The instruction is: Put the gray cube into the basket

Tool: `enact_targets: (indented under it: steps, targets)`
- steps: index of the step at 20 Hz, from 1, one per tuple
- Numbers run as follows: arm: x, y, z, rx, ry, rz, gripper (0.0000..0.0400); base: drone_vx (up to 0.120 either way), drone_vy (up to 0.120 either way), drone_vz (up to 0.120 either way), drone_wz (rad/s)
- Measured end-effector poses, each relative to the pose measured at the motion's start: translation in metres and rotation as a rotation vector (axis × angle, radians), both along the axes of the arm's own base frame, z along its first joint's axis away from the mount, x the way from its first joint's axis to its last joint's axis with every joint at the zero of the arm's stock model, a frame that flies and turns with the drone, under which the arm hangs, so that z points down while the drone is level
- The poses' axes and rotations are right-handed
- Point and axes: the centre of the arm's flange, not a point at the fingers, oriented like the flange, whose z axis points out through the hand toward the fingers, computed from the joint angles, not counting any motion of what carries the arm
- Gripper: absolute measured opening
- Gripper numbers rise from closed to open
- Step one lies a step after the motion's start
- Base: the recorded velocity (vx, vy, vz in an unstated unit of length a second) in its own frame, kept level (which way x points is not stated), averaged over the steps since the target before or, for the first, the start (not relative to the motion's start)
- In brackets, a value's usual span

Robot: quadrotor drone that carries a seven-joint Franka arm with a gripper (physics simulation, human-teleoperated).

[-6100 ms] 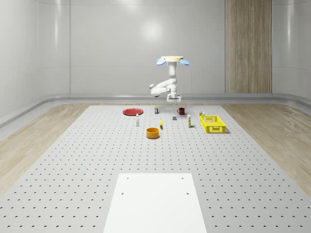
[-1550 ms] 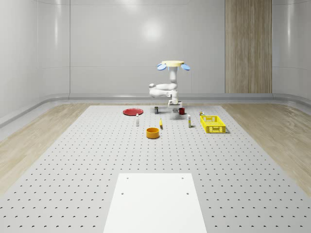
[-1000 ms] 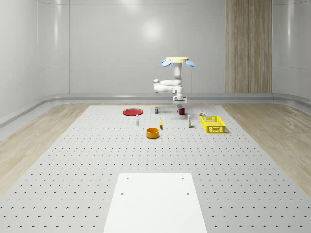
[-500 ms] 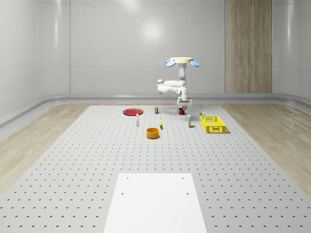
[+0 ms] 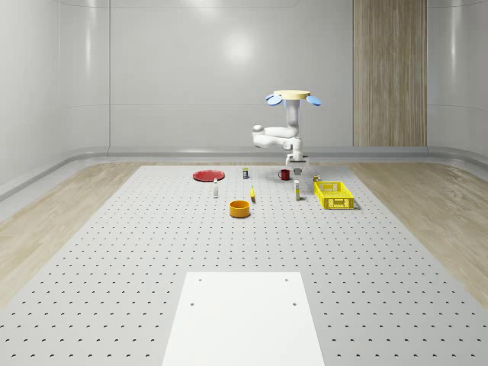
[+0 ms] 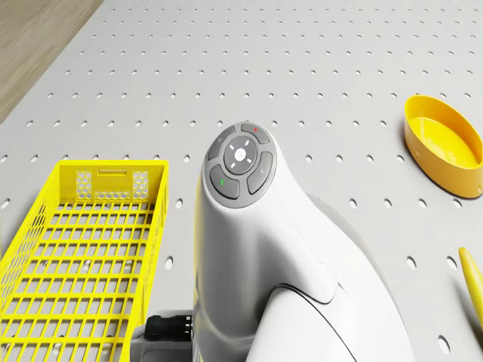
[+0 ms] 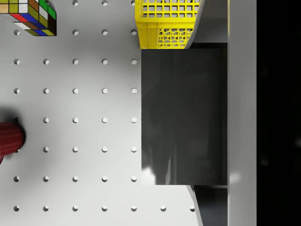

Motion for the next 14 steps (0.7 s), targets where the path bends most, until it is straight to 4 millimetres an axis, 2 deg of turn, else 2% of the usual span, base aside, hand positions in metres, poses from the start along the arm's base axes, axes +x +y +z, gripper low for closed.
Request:
enact_targets:
  steps: [14]
  targets:
    - [0.0000,0.0000,0.0000,0.000,0.000,0.000,0.0250,0.120,0.120,0.000,0.000]
